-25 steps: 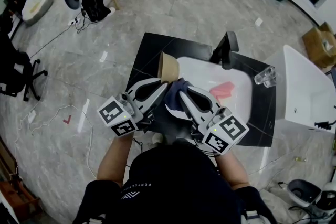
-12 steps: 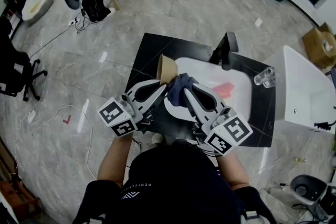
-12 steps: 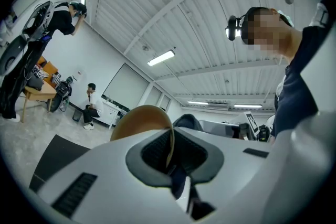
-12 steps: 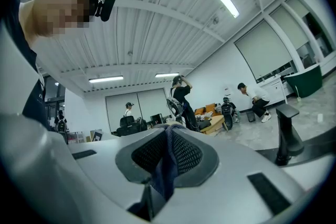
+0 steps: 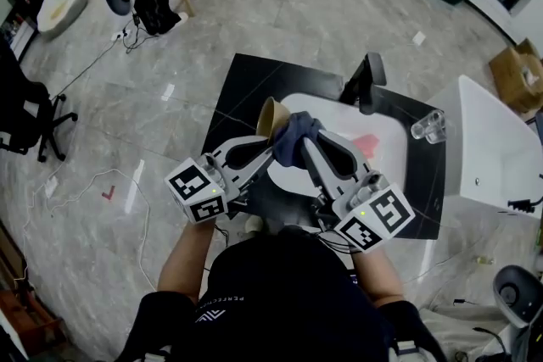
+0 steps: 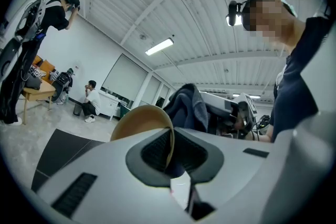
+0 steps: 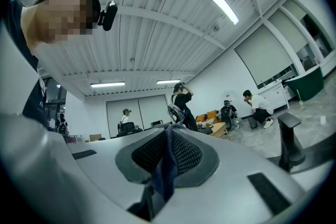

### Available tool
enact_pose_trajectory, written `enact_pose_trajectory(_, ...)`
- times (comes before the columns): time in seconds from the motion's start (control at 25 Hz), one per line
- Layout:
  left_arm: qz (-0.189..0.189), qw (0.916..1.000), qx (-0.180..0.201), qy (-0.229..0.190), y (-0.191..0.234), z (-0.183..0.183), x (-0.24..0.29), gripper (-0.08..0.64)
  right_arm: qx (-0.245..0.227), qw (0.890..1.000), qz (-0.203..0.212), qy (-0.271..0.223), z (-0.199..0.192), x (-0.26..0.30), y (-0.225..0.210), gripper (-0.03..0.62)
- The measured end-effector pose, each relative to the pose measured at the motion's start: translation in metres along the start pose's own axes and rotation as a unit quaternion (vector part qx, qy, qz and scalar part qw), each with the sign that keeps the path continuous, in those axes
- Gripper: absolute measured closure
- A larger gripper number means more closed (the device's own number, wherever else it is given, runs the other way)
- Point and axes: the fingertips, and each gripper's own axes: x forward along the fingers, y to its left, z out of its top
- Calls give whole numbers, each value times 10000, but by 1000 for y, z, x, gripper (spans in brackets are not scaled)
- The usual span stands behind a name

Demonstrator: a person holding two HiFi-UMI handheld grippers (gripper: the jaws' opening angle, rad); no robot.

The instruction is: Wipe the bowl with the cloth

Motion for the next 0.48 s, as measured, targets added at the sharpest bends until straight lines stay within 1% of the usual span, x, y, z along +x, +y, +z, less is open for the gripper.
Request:
enact_pose_trajectory(0.16, -489, 9987, 16, 157, -18, -5, 5, 540, -119, 9999, -39, 97, -6, 3, -3, 535)
enact_pose_trajectory(0.4, -1138, 9933, 28, 178, -35, -2, -3, 540, -309, 9993, -180, 106, -5, 4, -6, 534)
enact_pose_trajectory(0.48, -1335, 9909, 3, 172, -41, -1, -8, 540, -308, 9992, -242, 86, -4, 2, -8, 534)
